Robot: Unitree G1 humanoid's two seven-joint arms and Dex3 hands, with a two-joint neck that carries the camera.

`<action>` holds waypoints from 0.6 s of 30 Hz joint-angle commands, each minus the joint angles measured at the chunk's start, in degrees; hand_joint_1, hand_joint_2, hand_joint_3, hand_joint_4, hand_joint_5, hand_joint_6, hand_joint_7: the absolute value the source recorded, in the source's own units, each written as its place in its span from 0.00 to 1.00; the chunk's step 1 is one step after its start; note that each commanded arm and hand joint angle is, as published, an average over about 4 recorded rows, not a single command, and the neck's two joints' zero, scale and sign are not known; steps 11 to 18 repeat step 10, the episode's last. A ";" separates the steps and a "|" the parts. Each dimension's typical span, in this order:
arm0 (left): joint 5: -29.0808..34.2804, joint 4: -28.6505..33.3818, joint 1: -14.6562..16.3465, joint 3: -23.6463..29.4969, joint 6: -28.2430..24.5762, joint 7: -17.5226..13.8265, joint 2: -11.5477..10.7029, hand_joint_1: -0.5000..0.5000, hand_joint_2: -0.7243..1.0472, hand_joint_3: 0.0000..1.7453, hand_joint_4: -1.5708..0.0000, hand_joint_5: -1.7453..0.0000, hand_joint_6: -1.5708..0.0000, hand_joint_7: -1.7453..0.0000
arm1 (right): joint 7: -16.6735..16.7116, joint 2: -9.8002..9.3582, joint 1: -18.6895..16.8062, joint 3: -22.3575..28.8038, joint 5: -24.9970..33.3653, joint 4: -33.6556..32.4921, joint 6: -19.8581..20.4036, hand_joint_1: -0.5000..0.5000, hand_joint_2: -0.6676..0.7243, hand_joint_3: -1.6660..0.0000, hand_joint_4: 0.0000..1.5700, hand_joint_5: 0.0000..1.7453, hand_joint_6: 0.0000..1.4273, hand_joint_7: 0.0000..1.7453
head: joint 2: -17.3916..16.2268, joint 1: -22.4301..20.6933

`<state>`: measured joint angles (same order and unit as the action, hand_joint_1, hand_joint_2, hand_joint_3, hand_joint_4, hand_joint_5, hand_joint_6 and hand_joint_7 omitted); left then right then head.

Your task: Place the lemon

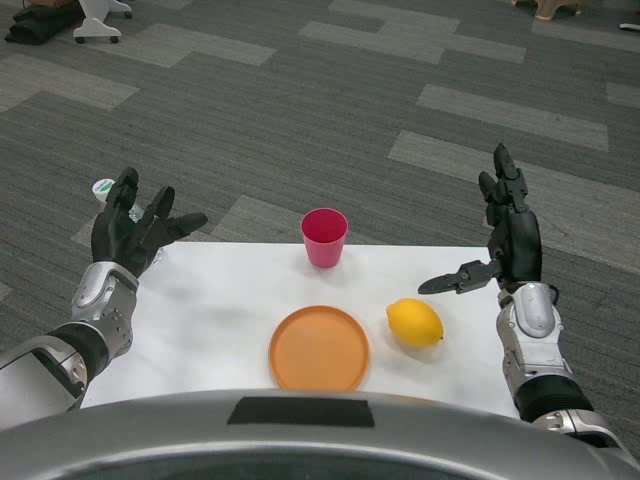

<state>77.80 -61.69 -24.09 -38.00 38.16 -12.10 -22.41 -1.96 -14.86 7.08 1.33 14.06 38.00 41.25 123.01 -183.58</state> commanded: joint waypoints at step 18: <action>0.07 0.08 -0.34 0.30 -0.01 -0.20 -0.33 1.00 1.00 0.05 0.95 1.00 1.00 1.00 | 0.29 -0.44 1.45 0.08 0.74 -0.21 0.76 0.50 0.68 0.90 0.00 0.17 0.00 0.00 | 0.01 0.09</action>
